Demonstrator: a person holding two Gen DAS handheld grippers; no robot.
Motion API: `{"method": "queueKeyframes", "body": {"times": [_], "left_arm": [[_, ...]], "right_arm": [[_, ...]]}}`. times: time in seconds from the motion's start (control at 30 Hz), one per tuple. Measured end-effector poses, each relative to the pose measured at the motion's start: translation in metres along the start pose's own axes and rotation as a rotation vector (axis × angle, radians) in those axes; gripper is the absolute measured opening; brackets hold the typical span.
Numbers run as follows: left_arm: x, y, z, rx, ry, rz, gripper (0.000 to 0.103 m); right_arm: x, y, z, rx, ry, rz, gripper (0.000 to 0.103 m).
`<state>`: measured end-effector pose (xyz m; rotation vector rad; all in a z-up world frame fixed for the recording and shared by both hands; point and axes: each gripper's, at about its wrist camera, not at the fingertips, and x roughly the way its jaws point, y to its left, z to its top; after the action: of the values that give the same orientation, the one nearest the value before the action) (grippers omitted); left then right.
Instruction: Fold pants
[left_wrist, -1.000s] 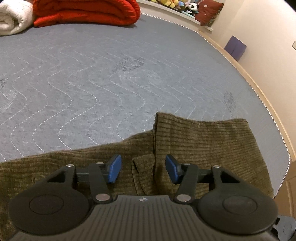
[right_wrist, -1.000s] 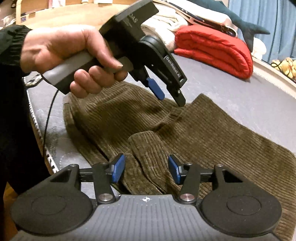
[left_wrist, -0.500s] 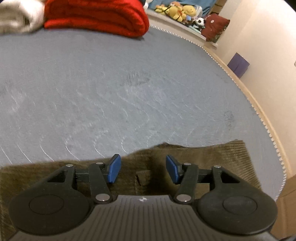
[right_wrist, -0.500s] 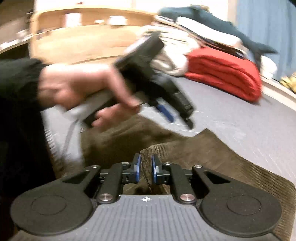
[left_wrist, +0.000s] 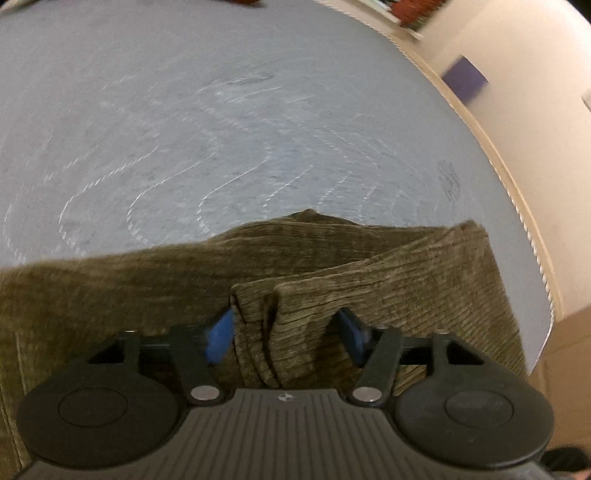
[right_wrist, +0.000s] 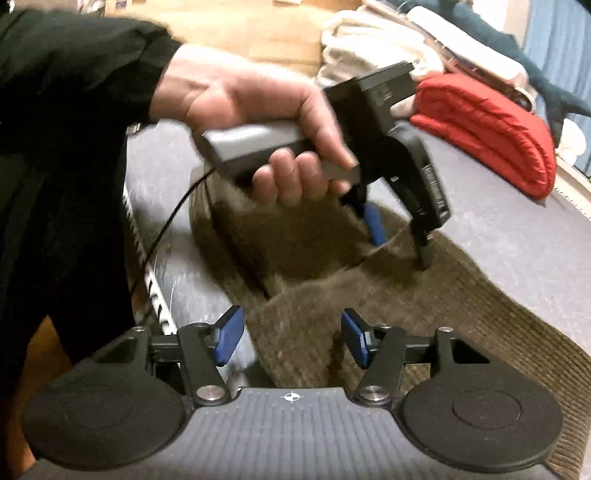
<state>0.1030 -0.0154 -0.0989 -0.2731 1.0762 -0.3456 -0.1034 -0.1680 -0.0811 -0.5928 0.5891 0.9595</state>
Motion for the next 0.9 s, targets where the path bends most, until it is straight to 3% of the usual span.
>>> {"method": "queueKeyframes", "body": {"times": [0.03,0.07,0.17,0.2,0.27,0.33,0.37,0.43,0.5,0.57,0.63,0.7,0.8,0.9], "left_arm": [[0.001,-0.005,0.0,0.046,0.0,0.014,0.038],[-0.001,-0.009,0.0,0.085,-0.007,0.023,0.03],[-0.031,-0.006,0.009,0.053,-0.118,-0.034,0.021],[-0.044,-0.008,0.012,0.068,-0.169,-0.038,0.021],[-0.053,-0.013,0.012,0.131,-0.236,0.039,0.023],[-0.043,-0.009,0.01,0.127,-0.222,0.133,0.026],[-0.035,-0.006,0.008,0.125,-0.189,0.153,0.034],[-0.027,-0.005,0.006,0.128,-0.141,0.196,0.039],[-0.042,-0.012,0.005,0.169,-0.217,0.26,0.052],[-0.059,-0.023,0.002,0.236,-0.305,0.288,0.059],[-0.07,-0.032,-0.005,0.279,-0.338,0.253,0.059],[-0.069,-0.038,-0.013,0.301,-0.316,0.194,0.059],[-0.059,-0.049,-0.026,0.381,-0.266,0.182,0.059],[-0.046,-0.057,-0.037,0.444,-0.228,0.173,0.059]], "right_arm": [[0.004,0.003,-0.002,-0.027,0.021,-0.013,0.061],[0.009,0.007,-0.004,-0.055,0.043,-0.032,0.06],[0.012,0.01,-0.007,-0.081,0.072,-0.052,0.052],[0.01,0.009,-0.006,-0.073,0.066,-0.05,0.052],[0.003,0.005,-0.003,-0.042,0.039,-0.032,0.051],[-0.004,-0.002,-0.001,0.008,0.012,-0.007,0.051],[-0.009,-0.006,-0.001,0.045,-0.006,0.0,0.055],[-0.019,-0.022,-0.003,0.152,-0.037,-0.014,0.061],[-0.026,-0.039,-0.009,0.28,-0.066,-0.055,0.065],[-0.036,-0.061,-0.02,0.421,-0.086,-0.12,0.066],[-0.047,-0.081,-0.032,0.544,-0.106,-0.235,0.068],[-0.06,-0.098,-0.046,0.636,-0.105,-0.367,0.069],[-0.068,-0.119,-0.067,0.756,-0.015,-0.575,0.073],[-0.072,-0.141,-0.098,0.946,0.096,-0.666,0.074]]}}
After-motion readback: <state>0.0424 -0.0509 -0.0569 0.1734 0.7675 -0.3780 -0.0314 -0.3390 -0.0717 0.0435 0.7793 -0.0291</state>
